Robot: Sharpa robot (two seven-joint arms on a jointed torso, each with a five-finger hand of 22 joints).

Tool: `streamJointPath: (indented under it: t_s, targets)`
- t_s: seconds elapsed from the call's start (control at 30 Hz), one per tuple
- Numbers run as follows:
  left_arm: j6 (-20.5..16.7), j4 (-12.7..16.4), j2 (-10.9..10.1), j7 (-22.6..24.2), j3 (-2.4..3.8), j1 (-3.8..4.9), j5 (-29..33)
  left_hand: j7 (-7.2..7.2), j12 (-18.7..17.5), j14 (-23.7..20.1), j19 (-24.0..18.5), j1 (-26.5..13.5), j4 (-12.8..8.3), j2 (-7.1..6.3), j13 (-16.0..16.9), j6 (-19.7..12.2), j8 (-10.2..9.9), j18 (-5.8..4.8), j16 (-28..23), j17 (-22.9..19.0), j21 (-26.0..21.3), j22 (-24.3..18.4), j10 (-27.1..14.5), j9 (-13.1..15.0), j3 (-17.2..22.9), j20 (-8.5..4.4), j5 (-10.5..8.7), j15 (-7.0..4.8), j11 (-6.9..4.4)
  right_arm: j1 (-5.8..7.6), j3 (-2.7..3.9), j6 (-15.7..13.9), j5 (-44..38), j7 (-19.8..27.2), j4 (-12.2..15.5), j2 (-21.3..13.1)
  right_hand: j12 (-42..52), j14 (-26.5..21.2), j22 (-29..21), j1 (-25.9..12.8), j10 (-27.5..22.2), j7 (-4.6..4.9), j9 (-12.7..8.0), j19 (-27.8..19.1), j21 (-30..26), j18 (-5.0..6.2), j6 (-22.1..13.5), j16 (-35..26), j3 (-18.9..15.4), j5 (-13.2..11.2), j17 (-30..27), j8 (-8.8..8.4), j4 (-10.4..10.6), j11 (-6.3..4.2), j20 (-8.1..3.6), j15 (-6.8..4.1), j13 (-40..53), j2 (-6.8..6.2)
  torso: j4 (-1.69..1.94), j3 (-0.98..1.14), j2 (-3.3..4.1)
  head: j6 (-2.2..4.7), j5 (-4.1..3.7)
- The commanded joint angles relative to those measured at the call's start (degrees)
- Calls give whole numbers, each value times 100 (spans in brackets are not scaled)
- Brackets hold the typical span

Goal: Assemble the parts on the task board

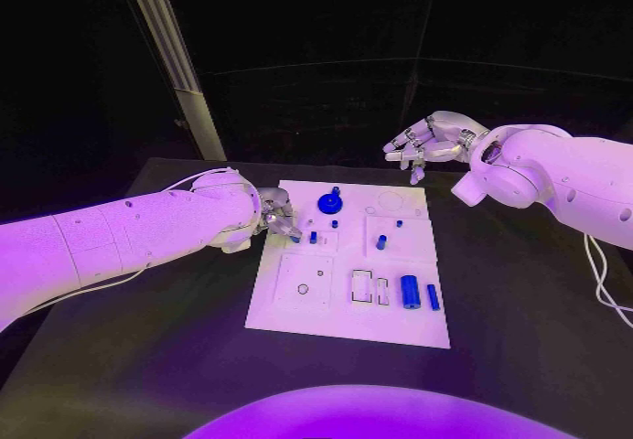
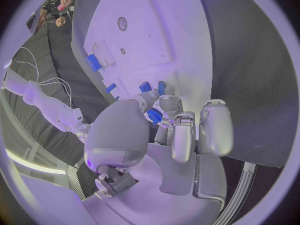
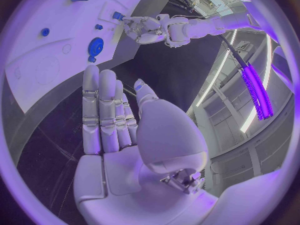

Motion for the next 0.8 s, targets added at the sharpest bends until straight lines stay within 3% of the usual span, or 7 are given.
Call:
streamJointPath:
  t_s: [0.03, 0.43, 0.8]
  targets:
    - [127, -15, 16, 6, -12, -10, -22, -47, 13, 585, 35, -137, -673, -41, -4, 7, 39, 19, 18, 1509, 13, 2, 50, 17, 743, -4, 30, -12, -20, 12, 2, 44, 3, 61, -1, -2, -18, -17, -6, 20, -44, -10, -1, 8, -29, 29, -37, -31, 22, 19, 8, 31, 25, 15, 27, 1, -3, 31, 1, 2, 0, -4, -6]
    - [46, -93, 89, 47, -12, -9, 30, -107, 35, 585, 44, -464, -526, -181, 6, 84, 102, 17, 18, 1509, 13, 20, 84, 40, 651, -29, 27, -45, -61, 12, 2, 47, 3, 61, -6, 8, -18, -17, -6, 20, -44, -10, -1, 8, -29, 29, -37, -31, 22, 19, 8, 31, 25, 15, 27, 1, -3, 31, -2, 3, 0, -9, 1]
    - [1, -163, 159, -79, -12, -8, 57, -136, 99, 585, 71, -881, -265, -286, 65, 178, 116, 6, 18, 1509, 40, 72, 114, 22, 380, -54, 25, -70, -85, 12, 2, 48, 3, 63, 0, 13, -18, -17, -6, 20, -44, -10, -1, 8, -29, 29, -37, -31, 22, 19, 8, 31, 25, 15, 27, 1, -3, 31, -4, 4, 2, -17, -17]
